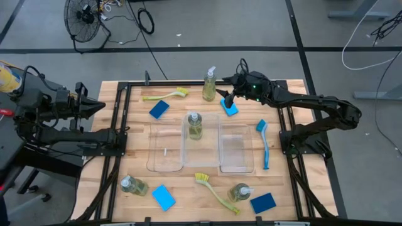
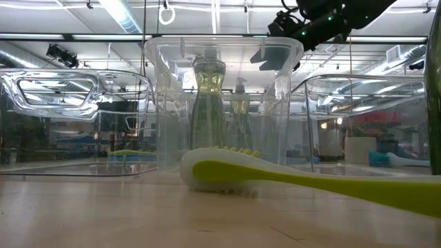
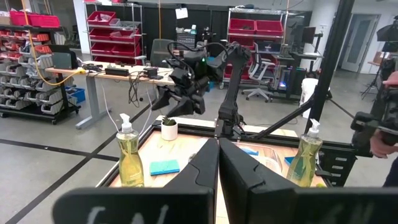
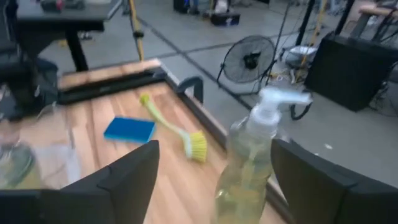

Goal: Pick & Place Kitchen Sink Supplies
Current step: Put the transparent dishwashing liquid dispenser into the middle transparent bin

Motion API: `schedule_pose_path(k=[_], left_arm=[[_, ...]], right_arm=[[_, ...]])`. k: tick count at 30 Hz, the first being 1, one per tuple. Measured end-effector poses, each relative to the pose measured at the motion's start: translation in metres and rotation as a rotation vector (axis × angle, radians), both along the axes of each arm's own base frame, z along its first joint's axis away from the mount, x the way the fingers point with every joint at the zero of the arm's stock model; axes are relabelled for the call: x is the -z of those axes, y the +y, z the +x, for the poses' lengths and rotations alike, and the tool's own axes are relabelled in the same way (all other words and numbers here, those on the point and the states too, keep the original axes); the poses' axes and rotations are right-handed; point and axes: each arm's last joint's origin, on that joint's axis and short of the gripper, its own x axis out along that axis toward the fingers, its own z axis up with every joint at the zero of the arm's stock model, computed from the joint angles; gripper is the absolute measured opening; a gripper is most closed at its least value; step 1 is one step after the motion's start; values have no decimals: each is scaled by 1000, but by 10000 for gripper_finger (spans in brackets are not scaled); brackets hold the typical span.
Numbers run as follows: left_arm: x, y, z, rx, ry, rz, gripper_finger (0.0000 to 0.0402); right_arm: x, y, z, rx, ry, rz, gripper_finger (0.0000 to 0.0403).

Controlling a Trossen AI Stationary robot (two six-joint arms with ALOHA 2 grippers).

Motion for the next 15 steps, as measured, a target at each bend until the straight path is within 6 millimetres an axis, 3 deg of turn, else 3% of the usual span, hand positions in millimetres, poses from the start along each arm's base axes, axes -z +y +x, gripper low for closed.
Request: schedule_pose_path(k=[6, 15], left_arm=[[0, 0, 0, 0, 0, 0, 18], [0, 0, 0, 1, 0, 0, 18]], right_arm=[[-3, -10, -2, 30, -34, -46, 340], [23, -24, 14, 32, 38, -51, 343]])
